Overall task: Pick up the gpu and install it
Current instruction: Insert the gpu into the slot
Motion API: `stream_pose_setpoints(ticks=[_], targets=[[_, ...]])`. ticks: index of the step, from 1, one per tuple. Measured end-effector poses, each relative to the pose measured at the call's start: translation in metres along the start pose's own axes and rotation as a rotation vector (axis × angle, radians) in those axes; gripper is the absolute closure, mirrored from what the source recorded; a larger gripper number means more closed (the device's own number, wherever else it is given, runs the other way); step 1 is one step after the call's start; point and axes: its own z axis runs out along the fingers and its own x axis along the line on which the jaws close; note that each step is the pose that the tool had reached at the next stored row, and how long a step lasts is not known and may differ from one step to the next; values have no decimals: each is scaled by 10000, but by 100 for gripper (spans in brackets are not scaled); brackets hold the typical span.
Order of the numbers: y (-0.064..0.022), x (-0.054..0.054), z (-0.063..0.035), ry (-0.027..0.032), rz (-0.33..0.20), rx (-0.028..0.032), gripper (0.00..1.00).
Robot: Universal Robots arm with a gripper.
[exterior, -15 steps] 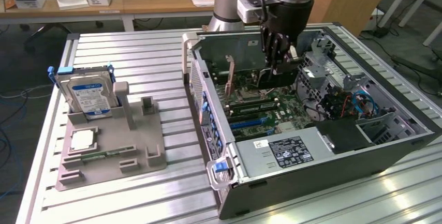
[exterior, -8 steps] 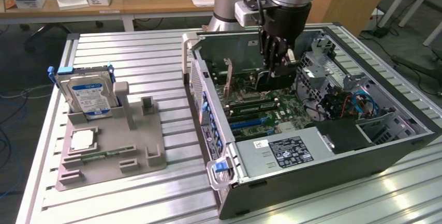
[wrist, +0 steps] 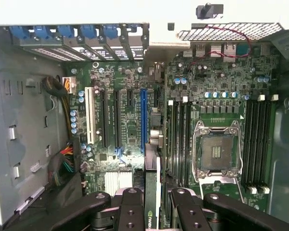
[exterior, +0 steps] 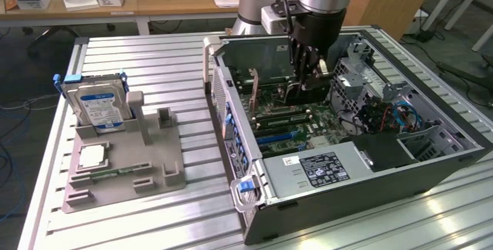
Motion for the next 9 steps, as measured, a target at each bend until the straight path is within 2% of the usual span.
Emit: stream_pose_setpoints(ticks=[9], targets=[[15, 66, 44, 4, 27, 0, 74]])
